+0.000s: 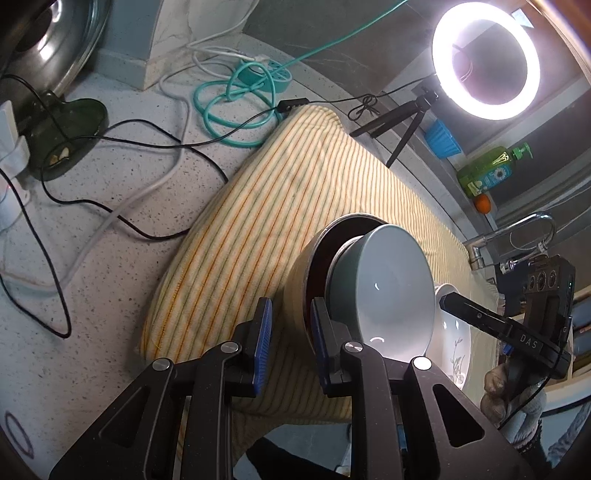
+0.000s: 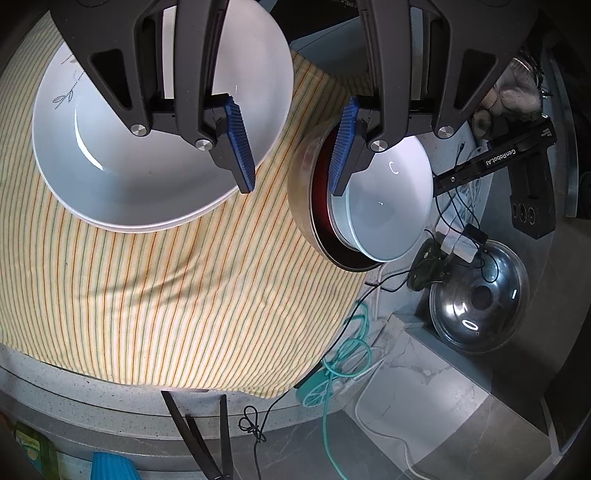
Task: Organize plates and bowls
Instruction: 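Open the left tool and release the white bowl inside the steel bowls, then grasp the rim of the nested bowl stack with the left tool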
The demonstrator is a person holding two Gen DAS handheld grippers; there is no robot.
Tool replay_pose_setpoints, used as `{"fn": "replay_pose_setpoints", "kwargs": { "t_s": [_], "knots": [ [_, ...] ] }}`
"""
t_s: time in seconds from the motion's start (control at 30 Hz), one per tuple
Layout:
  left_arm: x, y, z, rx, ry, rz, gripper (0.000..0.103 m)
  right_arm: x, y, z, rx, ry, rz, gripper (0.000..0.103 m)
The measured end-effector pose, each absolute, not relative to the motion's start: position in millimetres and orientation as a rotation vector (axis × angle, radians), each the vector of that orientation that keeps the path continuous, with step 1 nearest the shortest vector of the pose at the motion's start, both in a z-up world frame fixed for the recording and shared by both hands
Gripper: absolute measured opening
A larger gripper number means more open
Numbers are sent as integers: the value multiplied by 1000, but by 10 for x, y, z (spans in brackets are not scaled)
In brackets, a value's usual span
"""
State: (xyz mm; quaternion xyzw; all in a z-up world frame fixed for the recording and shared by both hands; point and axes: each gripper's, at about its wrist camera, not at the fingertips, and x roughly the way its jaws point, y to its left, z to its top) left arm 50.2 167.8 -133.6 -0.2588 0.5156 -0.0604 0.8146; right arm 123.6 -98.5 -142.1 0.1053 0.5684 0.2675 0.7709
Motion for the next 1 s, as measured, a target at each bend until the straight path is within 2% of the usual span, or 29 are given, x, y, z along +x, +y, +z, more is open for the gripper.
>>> {"fn": "replay_pose_setpoints", "kwargs": {
  "t_s": [0.17,0.23,0.3,0.43,0.5,0.73,0.83,0.9,0.93,0.97,1.0],
  "knots": [
    [491,1746,-1326,-576,1087,-123,20,1241,-999,-1436,252,1233,580,43],
    [483,1807,-1284,-589,1061,-107,27,1243,-1008,-1416,247,1226,576,43],
    [471,1871,-1261,-609,1041,-96,41,1247,-1008,-1408,234,1226,575,43],
    [455,1876,-1182,-530,999,-79,43,1245,-1023,-1383,229,1218,573,43],
    [425,1882,-1125,-500,958,-67,71,1245,-1018,-1369,226,1215,572,43],
    [449,1746,-1056,-393,972,-67,71,1238,-982,-1355,209,1211,568,43],
    [454,1751,-1101,-419,1004,-65,65,1238,-975,-1352,203,1209,570,43],
    [448,1762,-1122,-431,1016,-64,47,1241,-975,-1349,201,1207,573,43],
    [454,1755,-1138,-420,1028,-62,43,1242,-977,-1348,200,1206,572,43],
    [445,1741,-1143,-414,1034,-68,35,1242,-979,-1349,200,1206,572,43],
    [437,1722,-1143,-410,1039,-77,33,1242,-978,-1352,198,1207,571,43]
  ]
}}
